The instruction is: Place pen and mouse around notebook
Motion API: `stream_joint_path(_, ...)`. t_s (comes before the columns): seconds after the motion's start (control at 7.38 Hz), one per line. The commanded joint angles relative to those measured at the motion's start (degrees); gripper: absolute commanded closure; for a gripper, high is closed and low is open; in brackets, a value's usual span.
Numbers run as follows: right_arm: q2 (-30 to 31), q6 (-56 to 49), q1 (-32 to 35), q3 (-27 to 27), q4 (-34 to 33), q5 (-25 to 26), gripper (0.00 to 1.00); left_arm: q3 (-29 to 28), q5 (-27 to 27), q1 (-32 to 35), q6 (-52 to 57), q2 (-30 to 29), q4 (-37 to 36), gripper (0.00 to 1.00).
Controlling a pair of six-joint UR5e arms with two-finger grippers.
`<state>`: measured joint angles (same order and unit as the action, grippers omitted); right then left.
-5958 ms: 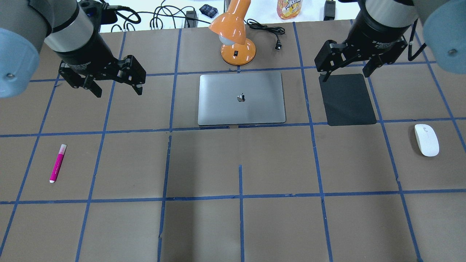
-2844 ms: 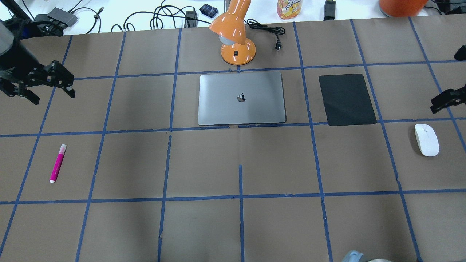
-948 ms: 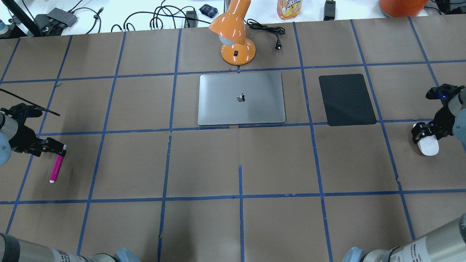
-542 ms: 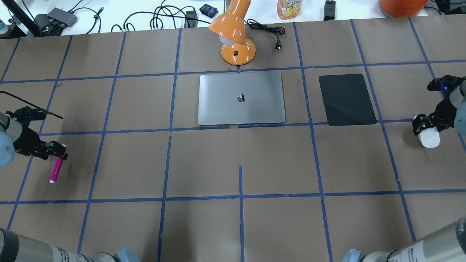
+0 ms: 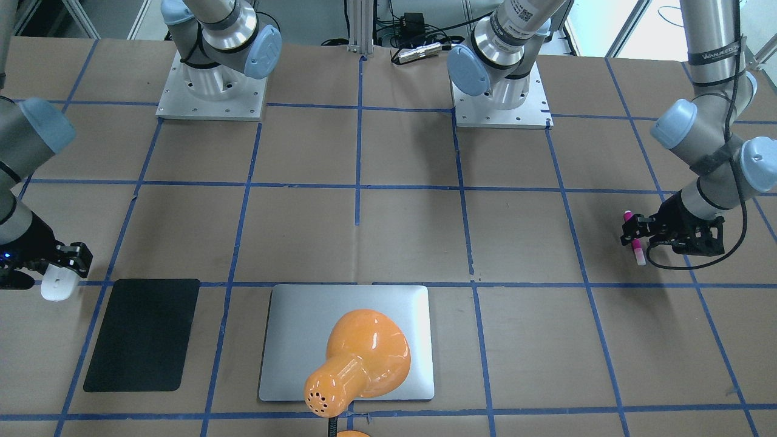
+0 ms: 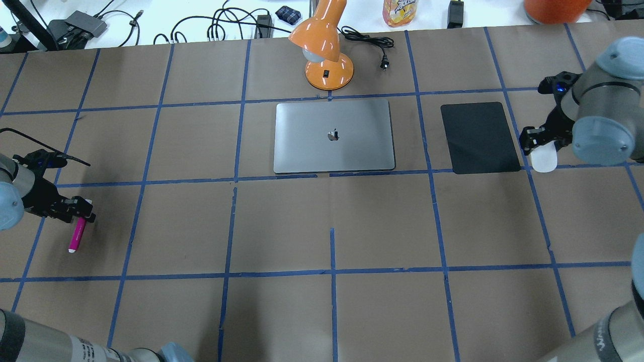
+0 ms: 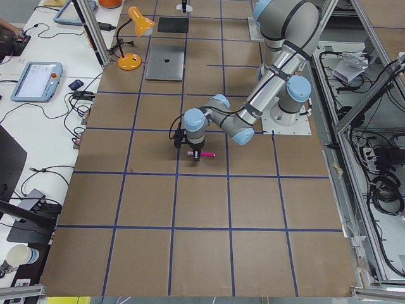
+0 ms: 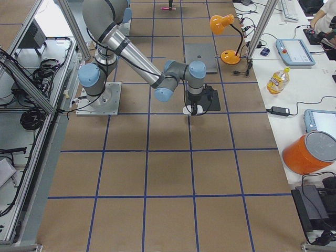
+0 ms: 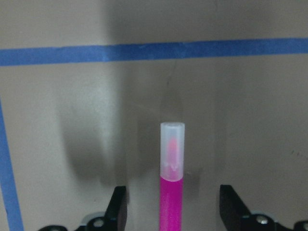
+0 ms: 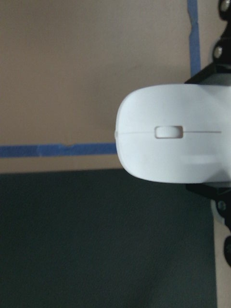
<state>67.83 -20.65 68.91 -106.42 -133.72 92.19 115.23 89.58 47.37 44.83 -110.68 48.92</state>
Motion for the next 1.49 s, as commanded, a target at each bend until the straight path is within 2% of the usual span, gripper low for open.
stream_joint_path(0.0,-5.58,7.45,6.31,6.11,0.04,0.01,0.50,0.00,0.06,0.00,0.00,-0.15,0.04,1.00)
stream_joint_path(0.41,-7.27,12.74,9.74,7.01,-0.13,1.06,0.50,-0.18,0.33,0.00,-3.32,0.37,-0.22,1.00)
stream_joint_path(0.68,-8.94,12.74,9.75,7.97,-0.49,0.80,0.46,-2.10,-0.11,0.87,-15.76,0.38,0.04,1.00)
stream_joint_path(0.81,-9.38,12.74,9.75,8.33,-0.49,0.54,0.32,-3.42,-0.72,2.62,-21.22,0.29,0.04,1.00)
stream_joint_path(0.95,-9.56,12.65,9.75,8.42,-0.92,0.62,0.04,-4.39,-0.64,6.21,-27.45,0.29,-0.05,1.00)
stream_joint_path(1.35,-8.60,12.65,9.93,8.86,0.30,0.97,0.00,-5.01,-1.34,16.06,-49.78,0.46,-0.93,1.00)
